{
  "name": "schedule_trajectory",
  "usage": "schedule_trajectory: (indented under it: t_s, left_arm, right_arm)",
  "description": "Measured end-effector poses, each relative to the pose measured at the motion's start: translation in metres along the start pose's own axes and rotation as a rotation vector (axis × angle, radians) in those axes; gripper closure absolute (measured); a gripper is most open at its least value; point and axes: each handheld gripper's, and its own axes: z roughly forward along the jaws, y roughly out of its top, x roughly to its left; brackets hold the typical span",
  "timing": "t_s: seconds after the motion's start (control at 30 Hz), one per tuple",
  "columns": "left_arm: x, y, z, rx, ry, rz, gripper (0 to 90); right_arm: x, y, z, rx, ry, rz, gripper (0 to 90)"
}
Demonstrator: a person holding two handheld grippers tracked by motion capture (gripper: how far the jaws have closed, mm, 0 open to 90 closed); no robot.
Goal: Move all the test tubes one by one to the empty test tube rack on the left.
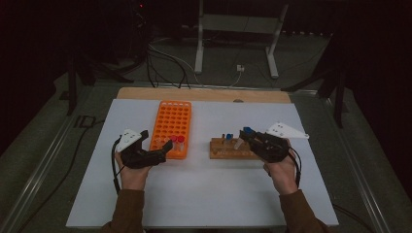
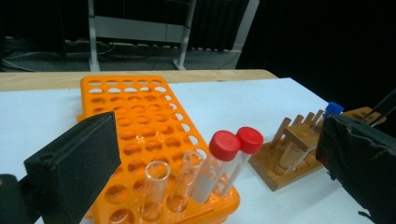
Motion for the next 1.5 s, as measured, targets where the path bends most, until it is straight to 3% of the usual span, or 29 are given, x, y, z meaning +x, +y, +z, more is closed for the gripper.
schedule_trajectory:
  t_s: [0.4, 0.6, 0.83, 1.27, 1.5]
  left_arm:
    - [-0.015, 0.004, 0.005, 0.003, -0.044, 0.050, 0.4]
    - [-0.023, 0.004, 0.007, -0.029, -0.073, 0.071, 0.5]
    - [-0.039, 0.003, 0.013, -0.022, -0.124, 0.097, 0.4]
    - [-0.070, -0.005, 0.029, 0.008, -0.186, 0.196, 0.5]
    - [-0.081, -0.010, 0.036, 0.023, -0.213, 0.218, 0.5]
  right_arm:
    - [0.011, -0.001, 0.001, 0.009, 0.039, -0.007, 76.5]
    - [0.016, -0.002, 0.002, 0.011, 0.057, -0.007, 76.5]
    - [0.022, -0.003, 0.006, 0.019, 0.085, -0.007, 76.5]
    - [0.035, -0.003, 0.011, 0.027, 0.124, -0.019, 76.5]
    - [0.041, -0.004, 0.015, 0.036, 0.140, -0.022, 76.5]
